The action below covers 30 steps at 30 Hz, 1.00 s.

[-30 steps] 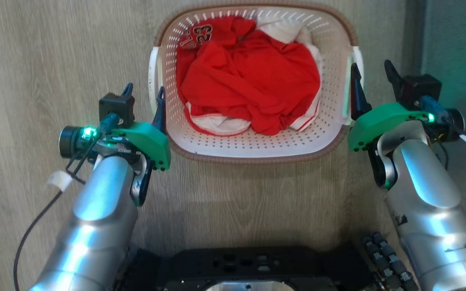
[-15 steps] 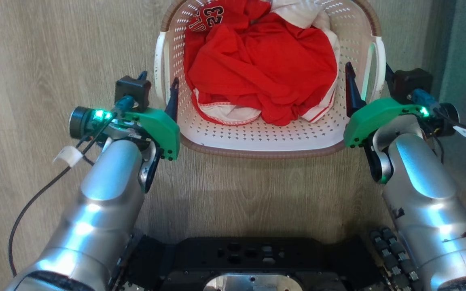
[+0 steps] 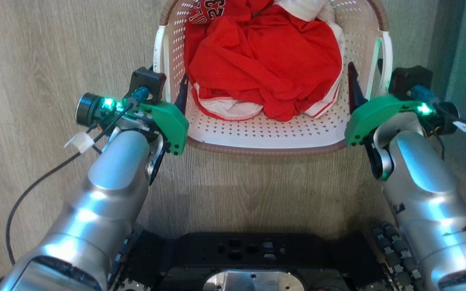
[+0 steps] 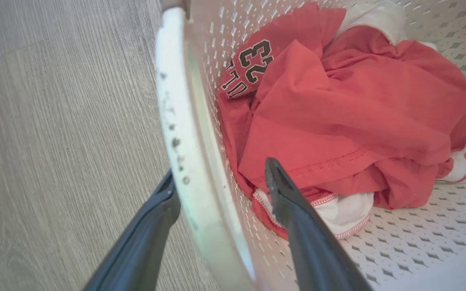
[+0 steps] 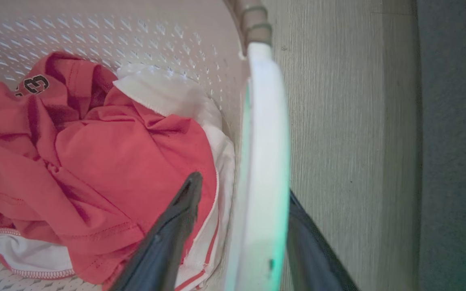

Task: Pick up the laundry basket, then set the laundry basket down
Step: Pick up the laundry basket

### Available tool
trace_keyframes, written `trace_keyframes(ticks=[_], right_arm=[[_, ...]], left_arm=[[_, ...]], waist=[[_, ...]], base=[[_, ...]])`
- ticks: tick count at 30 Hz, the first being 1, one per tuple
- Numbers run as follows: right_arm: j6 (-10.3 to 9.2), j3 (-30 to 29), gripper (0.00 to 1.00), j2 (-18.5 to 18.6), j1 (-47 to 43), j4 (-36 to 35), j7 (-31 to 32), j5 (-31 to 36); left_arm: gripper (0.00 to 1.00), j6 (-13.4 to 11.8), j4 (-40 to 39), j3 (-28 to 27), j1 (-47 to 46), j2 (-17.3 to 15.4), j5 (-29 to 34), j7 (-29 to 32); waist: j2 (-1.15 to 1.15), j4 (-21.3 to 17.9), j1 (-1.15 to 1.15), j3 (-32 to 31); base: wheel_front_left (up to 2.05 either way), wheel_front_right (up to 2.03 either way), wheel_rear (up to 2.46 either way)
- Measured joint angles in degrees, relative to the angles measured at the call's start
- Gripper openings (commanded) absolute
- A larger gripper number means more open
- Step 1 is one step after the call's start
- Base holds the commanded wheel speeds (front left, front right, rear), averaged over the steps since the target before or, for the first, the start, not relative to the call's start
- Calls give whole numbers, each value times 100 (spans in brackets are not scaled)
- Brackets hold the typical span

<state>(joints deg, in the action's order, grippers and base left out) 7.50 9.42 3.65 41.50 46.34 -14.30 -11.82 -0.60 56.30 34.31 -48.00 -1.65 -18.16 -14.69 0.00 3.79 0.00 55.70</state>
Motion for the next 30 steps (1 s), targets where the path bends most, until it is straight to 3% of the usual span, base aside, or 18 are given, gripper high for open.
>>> trace_keyframes(ticks=[1,3,5,6,9,22,30], right_arm=[[0,-1,81,0,38,33,0,-26],[0,-7,49,4,112,90,0,-53],[0,-11,41,8,176,162,0,-59],[0,-18,36,8,193,196,-1,-78],[0,-25,0,1,219,313,-43,-140],[0,147,0,-3,286,684,-43,-405],[0,435,0,-3,233,1054,-41,-692]], left_arm=[[100,-1,19,37,-31,0,-9,0],[100,-2,22,65,-72,1,-10,0],[89,-19,29,98,-98,1,-13,0],[76,-41,31,122,-119,1,-37,0],[3,-66,43,199,-147,1,-178,-1],[0,-231,138,483,-115,12,-682,0],[0,-252,303,755,275,10,-967,0]], waist=[[0,0,0,11],[0,2,0,28],[0,2,0,34],[0,2,0,35],[0,0,0,24],[0,-23,-1,-209],[0,-70,-1,-704]], base=[[0,0,0],[0,0,0],[0,0,0],[0,0,0],[0,0,0],[0,0,0],[0,0,0]])
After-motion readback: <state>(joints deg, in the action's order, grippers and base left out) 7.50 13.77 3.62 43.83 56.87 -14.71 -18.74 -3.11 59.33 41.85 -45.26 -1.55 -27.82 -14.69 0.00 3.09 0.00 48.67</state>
